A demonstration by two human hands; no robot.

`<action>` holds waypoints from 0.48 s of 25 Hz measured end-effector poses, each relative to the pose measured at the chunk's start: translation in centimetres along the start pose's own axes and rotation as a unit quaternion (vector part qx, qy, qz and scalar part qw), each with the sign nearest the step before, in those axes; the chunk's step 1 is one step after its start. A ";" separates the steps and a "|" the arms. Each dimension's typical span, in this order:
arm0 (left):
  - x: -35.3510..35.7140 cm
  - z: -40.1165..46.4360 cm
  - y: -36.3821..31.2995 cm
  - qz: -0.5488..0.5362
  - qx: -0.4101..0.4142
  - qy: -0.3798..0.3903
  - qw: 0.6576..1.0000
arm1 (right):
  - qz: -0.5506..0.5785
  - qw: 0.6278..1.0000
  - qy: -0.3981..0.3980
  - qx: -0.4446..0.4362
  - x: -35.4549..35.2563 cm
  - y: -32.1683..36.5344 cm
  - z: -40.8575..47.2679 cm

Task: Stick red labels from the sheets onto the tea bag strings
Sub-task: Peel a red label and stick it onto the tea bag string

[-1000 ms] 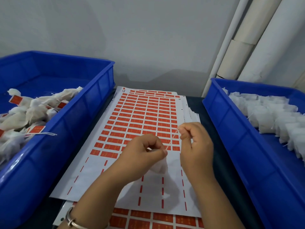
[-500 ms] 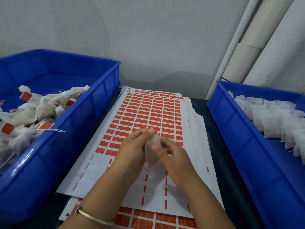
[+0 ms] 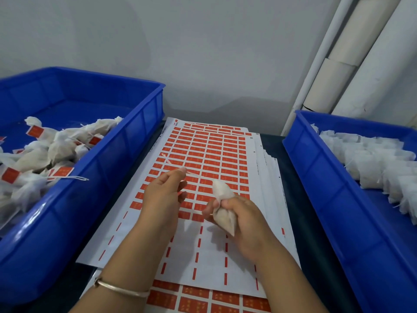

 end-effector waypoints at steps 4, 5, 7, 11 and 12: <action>0.6 0.1 0.2 0.119 0.040 0.009 0.992 | 0.278 0.953 0.081 -0.086 0.0 1.4 -0.2; 0.8 -0.1 0.1 0.167 0.061 0.010 0.984 | 0.296 0.946 0.078 -0.106 -0.4 1.6 -0.2; 1.7 -0.4 0.3 0.251 0.097 0.041 0.962 | 0.326 0.935 0.060 -0.127 -1.2 1.9 -0.2; 4.7 -2.0 0.8 0.451 0.176 0.170 0.858 | 0.219 0.966 -0.016 -0.137 -3.1 2.2 -0.6; 5.2 -2.5 0.8 0.474 0.193 0.191 0.837 | 0.132 0.982 -0.044 -0.129 -3.3 2.2 -0.7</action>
Point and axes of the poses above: each hand's wrist, its own z-axis towards the middle knuckle, its own x-axis out of the palm, y = z × x, the point moved 7 cm from there along z, towards the middle knuckle, and after that the axes turned 13 degrees about y, right-handed, at the moved point
